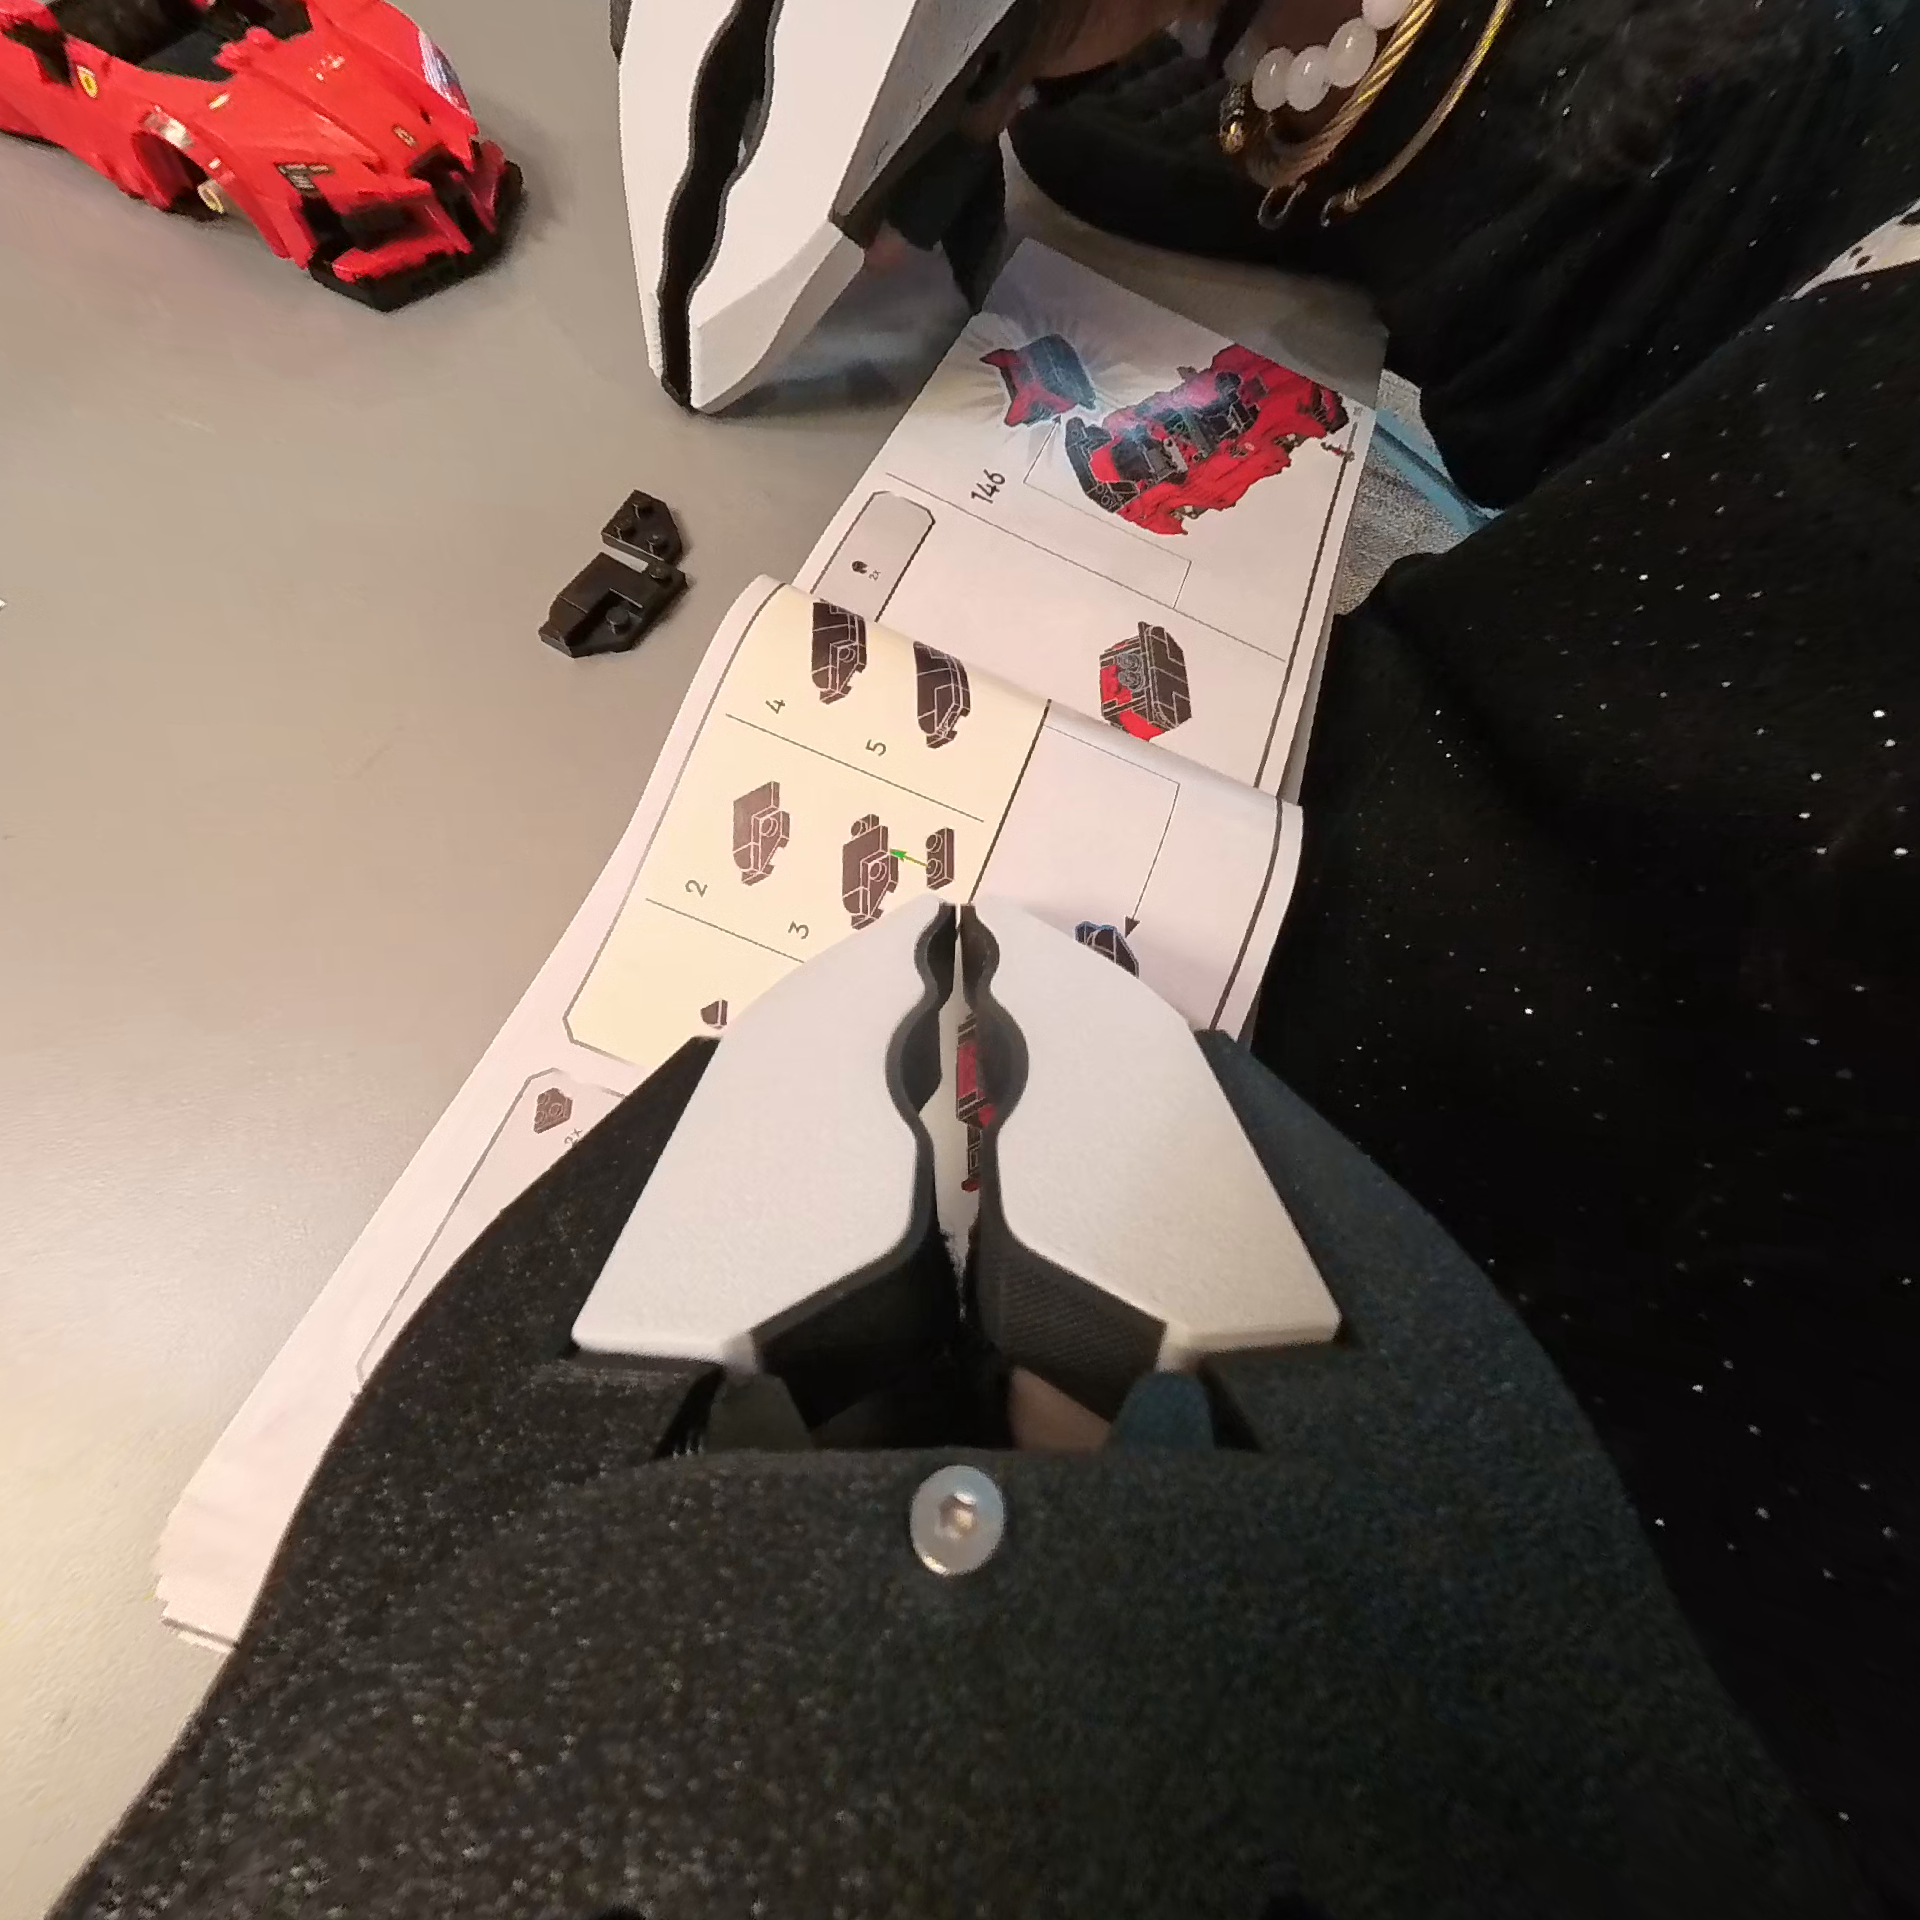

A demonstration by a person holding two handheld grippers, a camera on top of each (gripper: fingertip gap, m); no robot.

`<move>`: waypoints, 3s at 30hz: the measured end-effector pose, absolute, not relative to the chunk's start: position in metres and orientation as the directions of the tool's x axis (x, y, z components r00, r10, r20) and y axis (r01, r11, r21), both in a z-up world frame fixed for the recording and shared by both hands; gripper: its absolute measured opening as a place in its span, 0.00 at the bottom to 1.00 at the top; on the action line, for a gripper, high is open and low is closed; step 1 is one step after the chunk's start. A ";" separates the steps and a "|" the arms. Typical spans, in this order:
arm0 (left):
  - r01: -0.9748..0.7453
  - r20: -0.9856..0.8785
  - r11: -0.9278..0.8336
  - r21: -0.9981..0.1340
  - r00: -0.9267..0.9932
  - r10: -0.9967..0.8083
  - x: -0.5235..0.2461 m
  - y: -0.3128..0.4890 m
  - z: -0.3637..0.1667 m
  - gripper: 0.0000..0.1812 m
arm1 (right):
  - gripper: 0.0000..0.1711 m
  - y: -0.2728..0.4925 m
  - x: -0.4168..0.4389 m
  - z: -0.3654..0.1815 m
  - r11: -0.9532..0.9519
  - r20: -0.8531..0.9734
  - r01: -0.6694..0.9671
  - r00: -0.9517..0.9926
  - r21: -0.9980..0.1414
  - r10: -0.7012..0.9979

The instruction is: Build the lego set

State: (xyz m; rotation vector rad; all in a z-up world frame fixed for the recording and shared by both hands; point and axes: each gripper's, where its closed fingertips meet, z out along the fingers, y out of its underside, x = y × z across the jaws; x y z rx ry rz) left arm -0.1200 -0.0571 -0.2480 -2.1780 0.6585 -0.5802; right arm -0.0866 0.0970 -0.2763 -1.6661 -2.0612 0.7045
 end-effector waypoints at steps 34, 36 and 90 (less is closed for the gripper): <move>-0.258 0.183 -0.582 -0.771 0.786 -0.590 -0.133 -0.059 -0.250 0.01 | 0.04 0.097 -0.087 -0.276 0.232 0.060 0.770 -0.245 -0.594 0.968; -0.257 0.182 -0.583 -0.770 0.788 -0.588 -0.133 -0.059 -0.250 0.01 | 0.04 0.097 -0.087 -0.276 0.234 0.062 0.769 -0.247 -0.595 0.967; -0.427 0.056 -0.510 -0.747 0.723 -0.688 -0.170 0.026 -0.247 0.11 | 0.37 0.059 -0.087 -0.269 0.242 -0.064 0.690 -0.386 -0.682 0.920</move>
